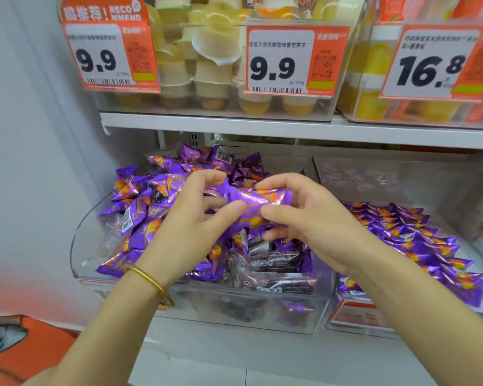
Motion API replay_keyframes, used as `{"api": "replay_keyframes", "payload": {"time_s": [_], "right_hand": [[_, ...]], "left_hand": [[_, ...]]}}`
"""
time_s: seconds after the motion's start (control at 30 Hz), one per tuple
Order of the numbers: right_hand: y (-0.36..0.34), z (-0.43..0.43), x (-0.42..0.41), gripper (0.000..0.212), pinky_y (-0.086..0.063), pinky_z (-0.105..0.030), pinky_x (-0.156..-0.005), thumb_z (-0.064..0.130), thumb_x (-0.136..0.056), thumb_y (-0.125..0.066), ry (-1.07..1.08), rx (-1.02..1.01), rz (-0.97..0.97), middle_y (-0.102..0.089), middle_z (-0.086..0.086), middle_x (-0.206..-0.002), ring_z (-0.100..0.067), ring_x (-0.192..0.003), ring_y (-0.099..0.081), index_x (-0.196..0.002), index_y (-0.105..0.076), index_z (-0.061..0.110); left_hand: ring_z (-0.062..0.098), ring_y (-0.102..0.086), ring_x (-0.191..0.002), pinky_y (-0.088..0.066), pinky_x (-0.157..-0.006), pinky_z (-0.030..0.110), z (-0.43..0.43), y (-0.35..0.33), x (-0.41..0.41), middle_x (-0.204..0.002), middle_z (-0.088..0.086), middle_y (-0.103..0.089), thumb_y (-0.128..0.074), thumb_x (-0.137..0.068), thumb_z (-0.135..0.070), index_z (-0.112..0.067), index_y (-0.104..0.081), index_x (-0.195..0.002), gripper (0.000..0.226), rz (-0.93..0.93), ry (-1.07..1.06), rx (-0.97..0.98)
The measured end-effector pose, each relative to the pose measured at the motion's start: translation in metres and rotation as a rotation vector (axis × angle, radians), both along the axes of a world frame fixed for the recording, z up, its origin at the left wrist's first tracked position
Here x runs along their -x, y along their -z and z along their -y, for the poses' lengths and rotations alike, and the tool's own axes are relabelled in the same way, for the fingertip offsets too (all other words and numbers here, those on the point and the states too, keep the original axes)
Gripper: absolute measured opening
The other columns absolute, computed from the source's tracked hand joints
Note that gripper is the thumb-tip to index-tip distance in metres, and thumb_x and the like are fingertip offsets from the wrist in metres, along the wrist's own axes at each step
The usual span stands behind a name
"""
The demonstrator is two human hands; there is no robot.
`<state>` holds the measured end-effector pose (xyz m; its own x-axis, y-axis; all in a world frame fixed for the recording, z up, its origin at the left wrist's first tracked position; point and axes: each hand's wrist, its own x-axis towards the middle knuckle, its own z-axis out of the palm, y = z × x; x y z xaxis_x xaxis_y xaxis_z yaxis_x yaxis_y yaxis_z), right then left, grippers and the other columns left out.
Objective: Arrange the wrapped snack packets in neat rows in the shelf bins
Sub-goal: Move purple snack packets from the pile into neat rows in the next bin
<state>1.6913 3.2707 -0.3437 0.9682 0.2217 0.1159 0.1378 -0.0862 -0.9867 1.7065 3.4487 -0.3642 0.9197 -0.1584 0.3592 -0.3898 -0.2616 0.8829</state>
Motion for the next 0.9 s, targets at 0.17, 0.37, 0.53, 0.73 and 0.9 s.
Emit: {"api": "replay_keyframes", "payload": {"time_s": [0.17, 0.37, 0.53, 0.73, 0.9], "right_hand": [[-0.004, 0.014, 0.000, 0.029, -0.052, -0.056, -0.072, 0.006, -0.083, -0.058, 0.228, 0.236, 0.137, -0.062, 0.001, -0.083, -0.015, -0.057, -0.060, -0.095, -0.058, 0.032], [-0.002, 0.020, 0.002, 0.024, -0.050, -0.054, -0.074, 0.011, -0.083, -0.059, 0.216, 0.202, 0.074, -0.071, -0.006, -0.076, -0.020, -0.057, -0.057, -0.096, -0.057, 0.031], [-0.006, 0.028, 0.007, 0.026, -0.049, -0.028, -0.056, -0.004, -0.086, -0.055, 0.153, -0.102, 0.006, -0.066, -0.010, -0.078, -0.017, -0.054, -0.055, -0.107, -0.058, 0.011], [-0.004, 0.039, 0.015, 0.029, -0.052, -0.024, -0.054, 0.003, -0.069, -0.062, -0.098, -0.251, -0.091, -0.067, -0.013, -0.082, -0.020, -0.063, -0.059, -0.097, -0.066, 0.006], [-0.011, 0.058, 0.020, 0.025, -0.049, -0.026, -0.064, 0.011, -0.069, -0.067, -0.110, -0.036, -0.004, -0.071, 0.000, -0.086, -0.011, -0.070, -0.061, -0.090, -0.071, 0.025]], "left_hand": [[0.017, -0.054, -0.096, -0.039, -0.092, 0.025, -0.006, 0.018, -0.013, -0.103, 0.005, -0.058, -0.057, -0.084, 0.006, -0.005, -0.061, -0.115, 0.033, 0.418, -0.064, -0.670], [0.029, -0.052, -0.102, -0.037, -0.091, 0.032, 0.003, 0.016, -0.024, -0.104, 0.009, -0.061, -0.064, -0.084, -0.005, -0.007, -0.067, -0.103, 0.020, 0.407, -0.069, -0.868], [0.008, -0.045, -0.069, -0.033, -0.065, 0.015, 0.004, 0.003, -0.016, -0.074, -0.004, -0.051, -0.064, -0.085, -0.016, -0.012, -0.064, -0.080, 0.007, 0.339, -0.159, -0.533], [0.008, -0.046, -0.049, -0.040, -0.050, 0.014, 0.017, -0.010, -0.002, -0.065, 0.004, -0.052, -0.053, -0.092, -0.017, -0.012, -0.053, -0.075, 0.017, 0.065, -0.041, -0.187], [0.018, -0.057, -0.047, -0.050, -0.048, 0.026, 0.041, -0.019, 0.006, -0.072, 0.012, -0.063, -0.050, -0.093, -0.007, -0.014, -0.058, -0.081, 0.016, -0.044, 0.098, 0.051]]}}
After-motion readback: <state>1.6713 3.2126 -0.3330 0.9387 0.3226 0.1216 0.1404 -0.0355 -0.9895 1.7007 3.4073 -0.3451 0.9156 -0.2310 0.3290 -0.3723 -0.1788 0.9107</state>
